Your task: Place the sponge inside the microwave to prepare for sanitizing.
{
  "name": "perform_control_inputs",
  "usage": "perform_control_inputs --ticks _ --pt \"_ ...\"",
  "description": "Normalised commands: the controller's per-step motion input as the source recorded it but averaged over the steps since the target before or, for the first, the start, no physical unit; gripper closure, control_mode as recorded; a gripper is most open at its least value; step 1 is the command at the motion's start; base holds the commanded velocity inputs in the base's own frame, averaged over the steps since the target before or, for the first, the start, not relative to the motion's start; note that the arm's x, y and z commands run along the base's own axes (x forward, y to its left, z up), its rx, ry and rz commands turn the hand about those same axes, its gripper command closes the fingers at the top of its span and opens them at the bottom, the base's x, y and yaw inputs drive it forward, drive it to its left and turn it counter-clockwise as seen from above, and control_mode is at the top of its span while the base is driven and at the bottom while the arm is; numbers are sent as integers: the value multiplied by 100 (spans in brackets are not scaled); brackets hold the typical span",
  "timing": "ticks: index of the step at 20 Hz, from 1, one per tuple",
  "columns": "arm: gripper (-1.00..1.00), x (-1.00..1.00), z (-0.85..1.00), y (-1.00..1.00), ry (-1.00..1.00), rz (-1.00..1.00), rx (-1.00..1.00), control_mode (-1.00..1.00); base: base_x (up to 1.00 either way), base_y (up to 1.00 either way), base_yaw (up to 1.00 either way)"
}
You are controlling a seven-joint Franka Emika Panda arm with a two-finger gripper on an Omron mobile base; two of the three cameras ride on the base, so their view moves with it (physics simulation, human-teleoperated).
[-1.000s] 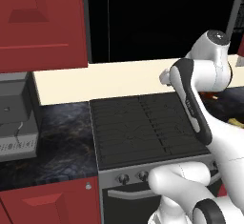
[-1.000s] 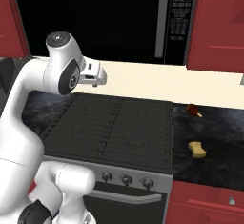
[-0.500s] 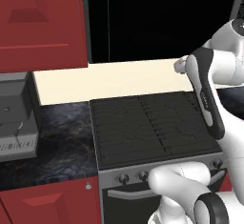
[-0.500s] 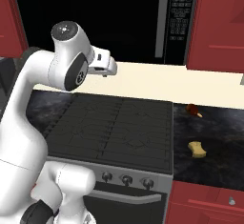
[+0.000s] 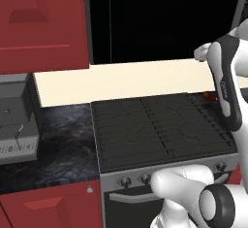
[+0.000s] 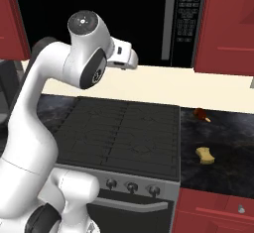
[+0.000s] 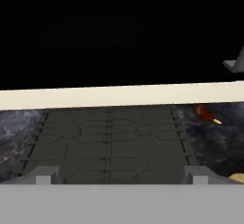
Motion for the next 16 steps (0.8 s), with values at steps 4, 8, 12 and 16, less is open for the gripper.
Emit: perform_control_inputs --ticks 4,8,12,16 --pt "-100 0 30 -44 -18 -1 5 -100 0 0 0" --pt "-100 0 27 -48 -19 0 4 -100 0 0 0" --pt "-100 3 20 -46 -13 0 2 -100 0 0 0" --pt "-100 18 23 -44 0 -5 0 -100 0 0 0"
